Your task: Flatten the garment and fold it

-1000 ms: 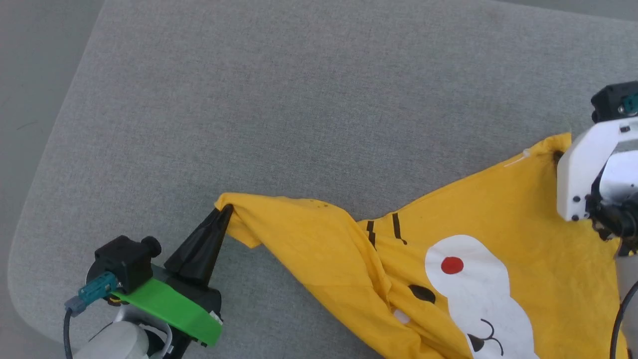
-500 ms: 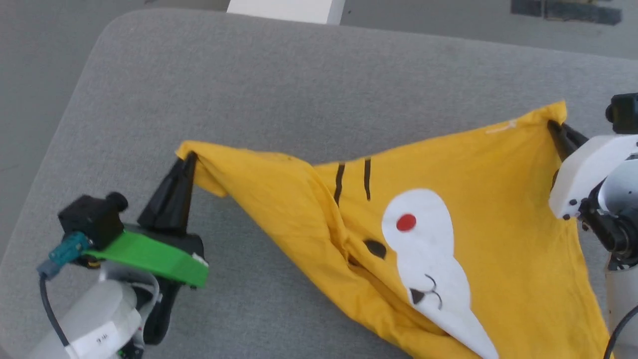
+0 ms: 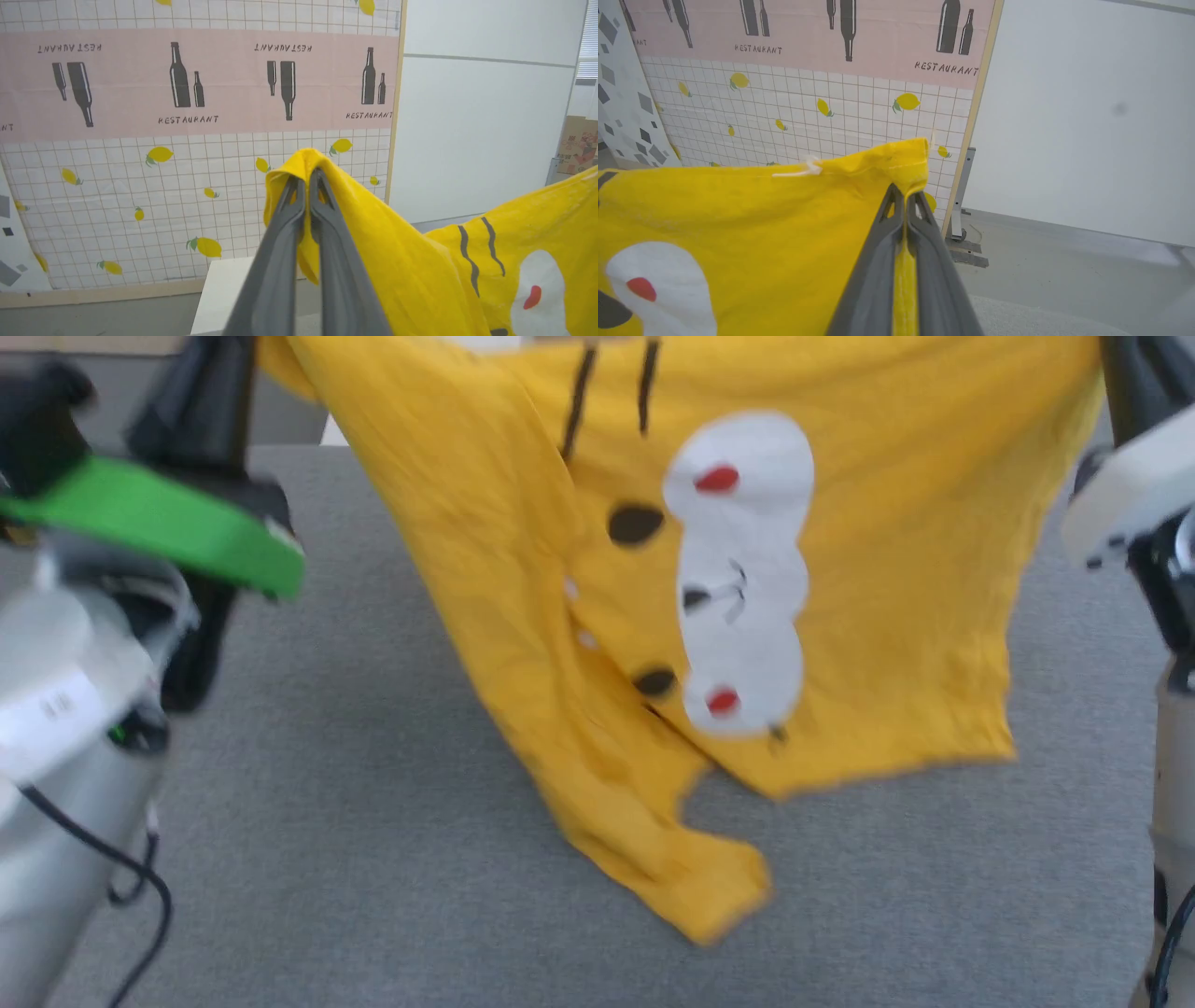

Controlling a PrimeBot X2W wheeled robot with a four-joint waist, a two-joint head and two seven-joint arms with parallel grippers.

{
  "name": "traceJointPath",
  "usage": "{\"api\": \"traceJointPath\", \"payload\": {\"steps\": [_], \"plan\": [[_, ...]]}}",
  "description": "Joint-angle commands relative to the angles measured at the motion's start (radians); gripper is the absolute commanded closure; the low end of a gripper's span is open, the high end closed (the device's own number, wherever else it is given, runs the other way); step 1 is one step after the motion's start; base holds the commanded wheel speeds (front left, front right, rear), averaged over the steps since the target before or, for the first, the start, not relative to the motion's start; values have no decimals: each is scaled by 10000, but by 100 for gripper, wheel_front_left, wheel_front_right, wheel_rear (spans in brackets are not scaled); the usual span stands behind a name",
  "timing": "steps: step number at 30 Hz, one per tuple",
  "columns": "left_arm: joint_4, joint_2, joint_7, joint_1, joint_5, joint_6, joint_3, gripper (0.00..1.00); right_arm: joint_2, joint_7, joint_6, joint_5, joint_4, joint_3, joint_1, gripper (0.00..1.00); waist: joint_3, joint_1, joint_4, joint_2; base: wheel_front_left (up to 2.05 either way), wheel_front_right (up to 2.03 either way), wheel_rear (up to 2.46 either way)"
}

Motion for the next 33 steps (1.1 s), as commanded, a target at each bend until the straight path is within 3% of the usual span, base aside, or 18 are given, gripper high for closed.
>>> {"api": "traceJointPath", "payload": {"steps": [1,8,16,22,33], "plan": [[260,45,190,-645,88,-111,40,100,30,24,-13,-105,96,112,-493,100,-198,-1,-446,0,0,0,0],[1833,-76,1013,-3244,157,-508,170,100,382,35,-13,-549,1373,440,-2659,100,-2,-1,-1112,0,0,0,0],[3861,-262,727,-5854,565,-166,740,100,1133,-642,-13,-2027,3420,-147,-5136,100,940,-1,-1759,0,0,0,0],[4651,-284,353,-7269,763,-460,858,100,1320,-1150,-13,-3060,4320,-514,-6449,100,2115,-1,-1980,0,0,0,0],[5326,-337,-875,-8838,1041,-1225,938,100,1332,-2211,-13,-3614,4721,-439,-7973,100,4199,-1,-1866,0,0,0,0]]}}
